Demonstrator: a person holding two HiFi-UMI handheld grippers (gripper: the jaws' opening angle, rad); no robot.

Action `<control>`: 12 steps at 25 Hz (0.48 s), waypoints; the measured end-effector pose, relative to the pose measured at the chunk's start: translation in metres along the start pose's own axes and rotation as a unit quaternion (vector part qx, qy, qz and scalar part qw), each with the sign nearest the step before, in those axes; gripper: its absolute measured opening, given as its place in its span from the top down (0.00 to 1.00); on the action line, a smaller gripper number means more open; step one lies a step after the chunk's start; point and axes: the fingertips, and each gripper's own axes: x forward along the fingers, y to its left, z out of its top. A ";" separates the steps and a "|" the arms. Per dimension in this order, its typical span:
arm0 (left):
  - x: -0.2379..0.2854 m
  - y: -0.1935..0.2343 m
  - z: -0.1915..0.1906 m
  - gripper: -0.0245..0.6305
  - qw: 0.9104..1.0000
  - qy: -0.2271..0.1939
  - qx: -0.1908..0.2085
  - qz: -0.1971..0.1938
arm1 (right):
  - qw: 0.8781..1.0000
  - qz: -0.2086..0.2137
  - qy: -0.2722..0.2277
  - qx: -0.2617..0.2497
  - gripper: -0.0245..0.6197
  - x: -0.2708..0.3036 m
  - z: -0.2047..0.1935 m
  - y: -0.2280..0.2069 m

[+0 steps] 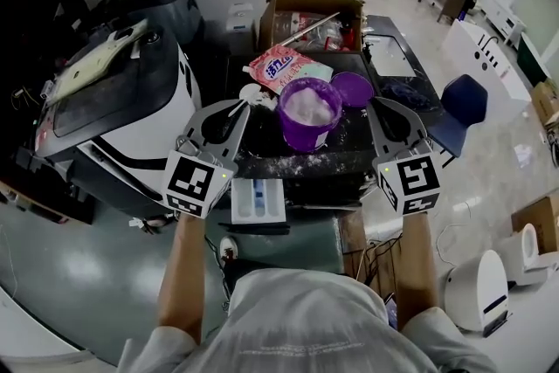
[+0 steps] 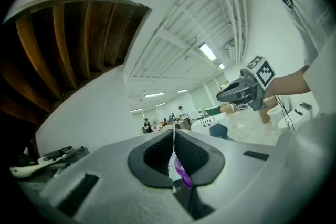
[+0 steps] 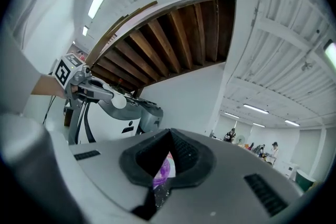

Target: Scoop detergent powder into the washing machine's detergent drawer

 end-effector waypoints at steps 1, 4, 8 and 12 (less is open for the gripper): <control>0.000 0.002 0.004 0.94 1.000 -0.002 0.001 0.003 | 1.000 0.000 -0.002 -0.004 0.95 0.000 0.003 -0.002; 0.000 0.006 0.013 0.94 1.000 -0.006 0.002 0.009 | 1.000 -0.005 -0.008 -0.007 0.95 0.000 0.009 -0.011; 0.001 0.009 0.019 0.94 1.000 -0.014 0.000 0.014 | 1.000 -0.005 -0.009 -0.007 0.95 0.002 0.008 -0.014; 0.003 0.011 0.023 0.94 1.000 -0.016 0.002 0.016 | 1.000 0.007 -0.002 -0.013 0.95 0.005 0.003 -0.008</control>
